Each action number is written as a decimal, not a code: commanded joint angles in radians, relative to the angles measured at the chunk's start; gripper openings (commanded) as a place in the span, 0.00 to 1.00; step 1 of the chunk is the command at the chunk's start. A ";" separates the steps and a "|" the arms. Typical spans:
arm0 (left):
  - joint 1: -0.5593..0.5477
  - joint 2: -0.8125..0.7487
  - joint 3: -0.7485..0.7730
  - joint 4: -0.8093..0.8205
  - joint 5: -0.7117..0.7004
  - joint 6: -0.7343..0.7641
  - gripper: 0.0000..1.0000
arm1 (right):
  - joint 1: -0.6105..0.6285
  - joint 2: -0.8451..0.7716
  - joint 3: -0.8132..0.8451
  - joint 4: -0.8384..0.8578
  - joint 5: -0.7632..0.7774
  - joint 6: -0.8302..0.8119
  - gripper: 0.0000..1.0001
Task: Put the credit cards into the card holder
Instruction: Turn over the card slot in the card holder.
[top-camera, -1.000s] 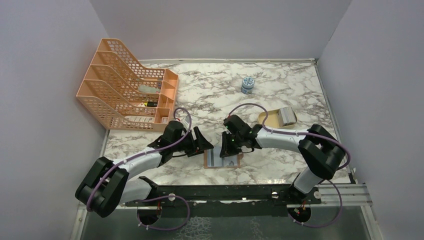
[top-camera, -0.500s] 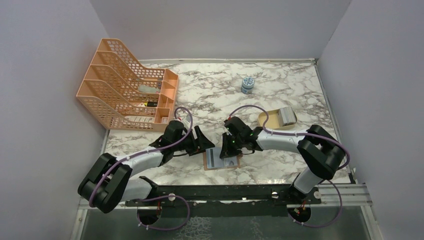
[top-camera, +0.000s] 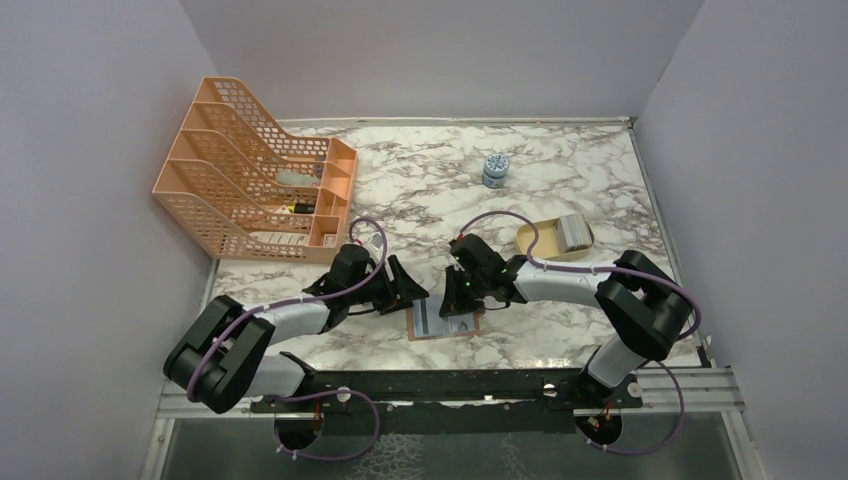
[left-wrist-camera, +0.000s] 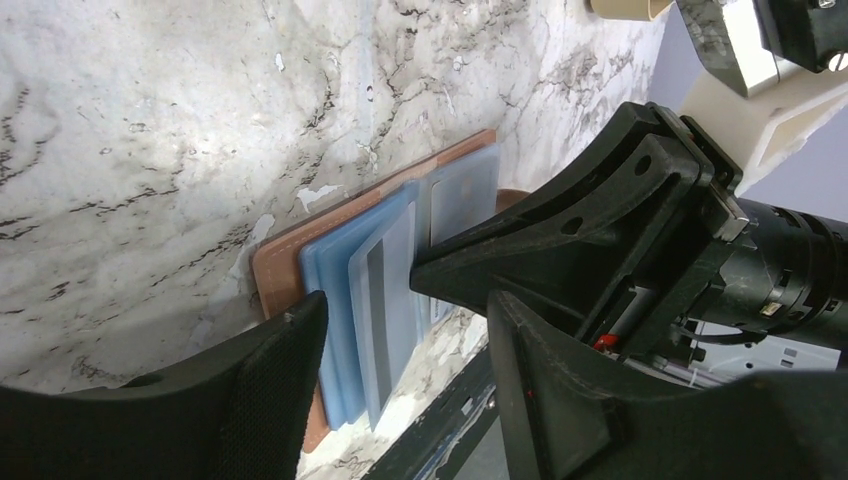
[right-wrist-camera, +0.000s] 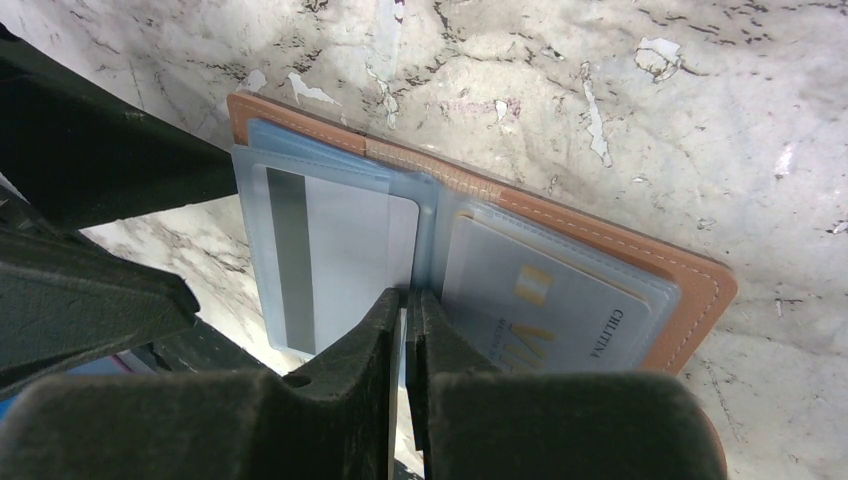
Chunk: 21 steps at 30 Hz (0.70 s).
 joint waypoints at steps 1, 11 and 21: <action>-0.014 0.030 -0.003 0.071 0.033 -0.018 0.59 | 0.009 0.021 -0.030 -0.001 0.023 -0.005 0.08; -0.039 0.075 0.020 0.098 0.041 -0.033 0.35 | 0.009 0.015 -0.024 0.000 0.009 -0.008 0.08; -0.043 0.095 0.043 0.092 0.036 -0.013 0.00 | 0.009 -0.121 -0.011 -0.102 0.041 -0.025 0.24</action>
